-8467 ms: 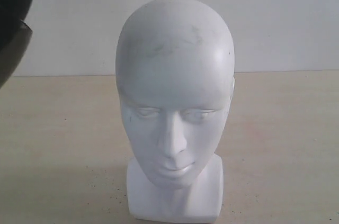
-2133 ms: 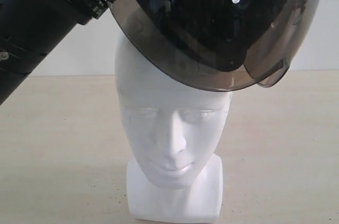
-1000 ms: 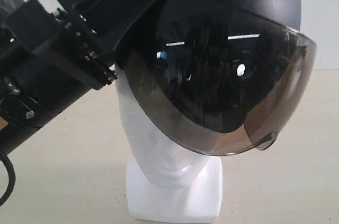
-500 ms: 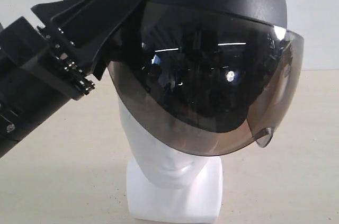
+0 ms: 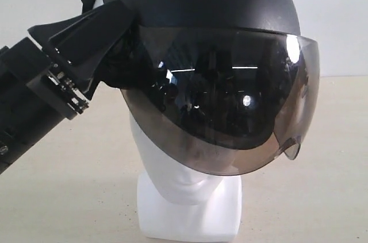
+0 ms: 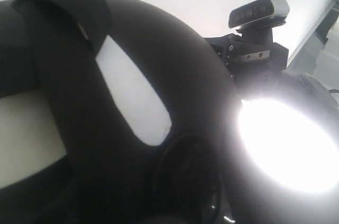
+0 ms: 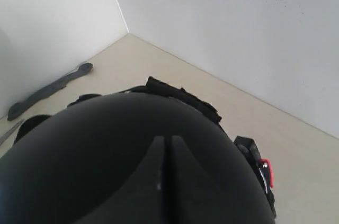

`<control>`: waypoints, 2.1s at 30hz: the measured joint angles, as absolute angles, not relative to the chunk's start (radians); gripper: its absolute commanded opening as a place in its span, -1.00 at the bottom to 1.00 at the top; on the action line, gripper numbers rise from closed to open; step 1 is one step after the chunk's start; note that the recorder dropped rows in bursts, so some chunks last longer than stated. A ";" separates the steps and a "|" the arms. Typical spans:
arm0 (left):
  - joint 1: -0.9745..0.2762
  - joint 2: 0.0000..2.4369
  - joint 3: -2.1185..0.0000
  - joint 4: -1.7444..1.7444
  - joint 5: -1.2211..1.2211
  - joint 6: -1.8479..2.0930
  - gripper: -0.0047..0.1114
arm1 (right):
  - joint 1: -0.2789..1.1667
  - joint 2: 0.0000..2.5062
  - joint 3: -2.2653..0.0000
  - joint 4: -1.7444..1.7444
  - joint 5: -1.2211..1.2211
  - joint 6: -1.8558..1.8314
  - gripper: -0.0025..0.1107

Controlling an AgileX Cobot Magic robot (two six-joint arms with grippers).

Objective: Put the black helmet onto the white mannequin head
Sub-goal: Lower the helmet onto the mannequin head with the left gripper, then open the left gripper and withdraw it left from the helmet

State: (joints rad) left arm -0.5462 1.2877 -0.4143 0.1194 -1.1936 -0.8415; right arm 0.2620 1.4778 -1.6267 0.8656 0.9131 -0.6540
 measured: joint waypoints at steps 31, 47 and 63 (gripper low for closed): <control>-0.532 1.203 -0.306 -0.049 -1.172 -0.701 -0.84 | 0.354 1.470 -1.501 0.869 0.771 -0.589 -0.96; -0.532 1.133 -0.302 -0.061 -1.093 -0.660 -0.69 | 0.354 1.470 -1.501 0.871 0.771 -0.566 -0.96; -0.531 1.026 -0.302 0.000 -1.018 -0.647 -0.15 | 0.354 1.470 -1.501 0.871 0.775 -0.547 -0.96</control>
